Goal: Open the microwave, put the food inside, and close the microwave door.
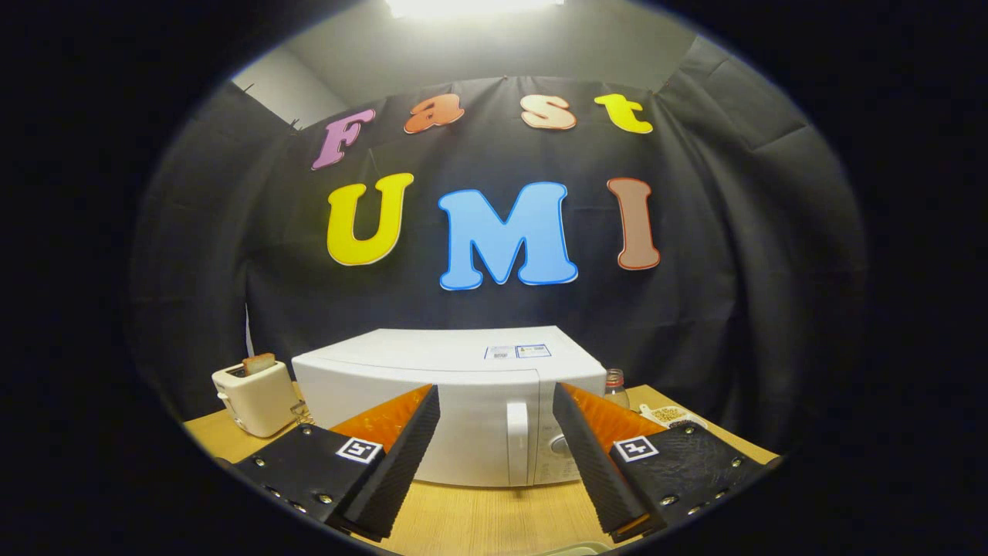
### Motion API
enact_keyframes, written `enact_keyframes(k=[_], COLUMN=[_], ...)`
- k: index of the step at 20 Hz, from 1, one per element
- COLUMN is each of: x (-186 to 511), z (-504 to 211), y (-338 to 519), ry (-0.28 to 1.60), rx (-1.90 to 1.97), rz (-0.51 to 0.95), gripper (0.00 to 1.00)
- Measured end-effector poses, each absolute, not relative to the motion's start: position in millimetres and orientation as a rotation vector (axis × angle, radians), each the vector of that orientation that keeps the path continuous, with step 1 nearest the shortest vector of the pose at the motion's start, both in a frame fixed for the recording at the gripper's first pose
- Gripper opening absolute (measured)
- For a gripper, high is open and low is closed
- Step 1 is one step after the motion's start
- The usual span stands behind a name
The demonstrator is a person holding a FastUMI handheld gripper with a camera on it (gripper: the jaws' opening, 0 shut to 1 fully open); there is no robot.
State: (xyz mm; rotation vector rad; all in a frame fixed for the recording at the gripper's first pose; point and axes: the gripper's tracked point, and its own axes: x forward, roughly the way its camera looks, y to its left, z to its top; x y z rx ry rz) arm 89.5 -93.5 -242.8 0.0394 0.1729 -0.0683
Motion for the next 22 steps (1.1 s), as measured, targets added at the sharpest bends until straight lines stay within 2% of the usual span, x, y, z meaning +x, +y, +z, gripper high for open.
enact_keyframes(k=[8, 11, 15, 17, 18, 19, 21, 22], x=[119.7, 130.5, 142.0, 147.8, 151.1, 152.5, 152.6, 151.6], z=[-305.6, -327.4, -355.2, -363.4, -370.8, -378.1, -378.1, -379.2], y=[-105.7, -107.6, -111.4, -116.7, -119.5, -118.7, -114.0, -112.6], ry=[0.193, 0.205, 0.23, 0.24, 0.258, 0.28, 0.27, 0.27], rx=[-0.034, -0.049, -0.07, -0.055, -0.04, -0.013, 0.003, -0.019], rz=[-0.08, -0.087, -0.101, -0.117, -0.127, -0.113, -0.081, -0.072], gripper=[0.93, 0.88, 0.88, 0.74, 0.71, 0.6, 0.52, 0.52])
